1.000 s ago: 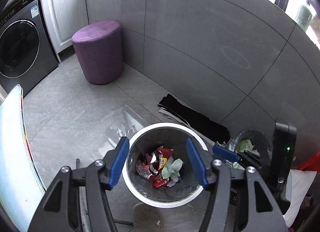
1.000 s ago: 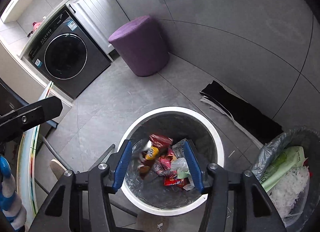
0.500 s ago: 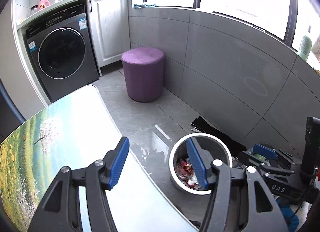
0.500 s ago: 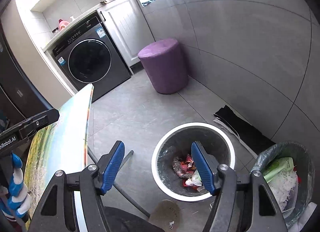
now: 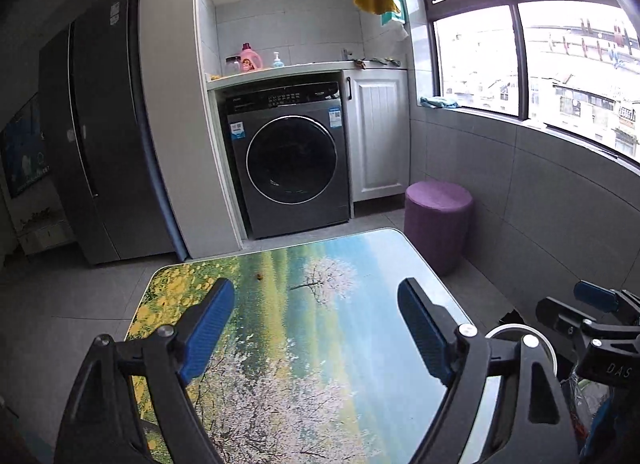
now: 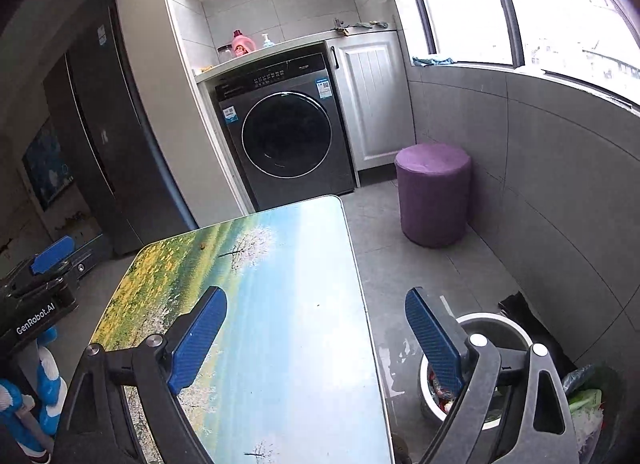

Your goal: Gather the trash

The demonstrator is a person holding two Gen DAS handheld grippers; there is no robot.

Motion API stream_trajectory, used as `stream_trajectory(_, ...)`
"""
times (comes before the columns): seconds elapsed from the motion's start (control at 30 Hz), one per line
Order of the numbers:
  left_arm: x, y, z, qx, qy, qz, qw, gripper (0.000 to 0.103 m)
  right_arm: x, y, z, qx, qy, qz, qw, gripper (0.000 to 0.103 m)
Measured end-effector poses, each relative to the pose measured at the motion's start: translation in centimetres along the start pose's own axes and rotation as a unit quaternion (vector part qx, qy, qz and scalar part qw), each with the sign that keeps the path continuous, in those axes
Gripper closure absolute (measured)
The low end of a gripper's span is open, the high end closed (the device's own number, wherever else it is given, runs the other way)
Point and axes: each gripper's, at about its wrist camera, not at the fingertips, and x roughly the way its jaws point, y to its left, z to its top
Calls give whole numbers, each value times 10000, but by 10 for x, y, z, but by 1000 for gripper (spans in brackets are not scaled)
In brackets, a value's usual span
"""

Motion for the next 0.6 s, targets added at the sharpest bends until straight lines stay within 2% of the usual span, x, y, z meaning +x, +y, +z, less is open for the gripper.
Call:
stream_trajectory(0.13,-19,33,-12,-237,-177,378,9988,10,2,34,-3,-253,-113,-1,9996,6)
stream_trajectory(0.2,-27,47,-16,-344,-249,495,9979,7,4,48,-5,-358,-160,-19,9992,0)
stream_trajectory(0.37,-34,73,-29,-504,-284,684,9960,3,9,75,-10,-637,-174,-35,9978,0)
stream_trajectory(0.6,-35,84,-40,-643,-339,746,9946,0,18,93,-19,-873,-124,-210,9959,0)
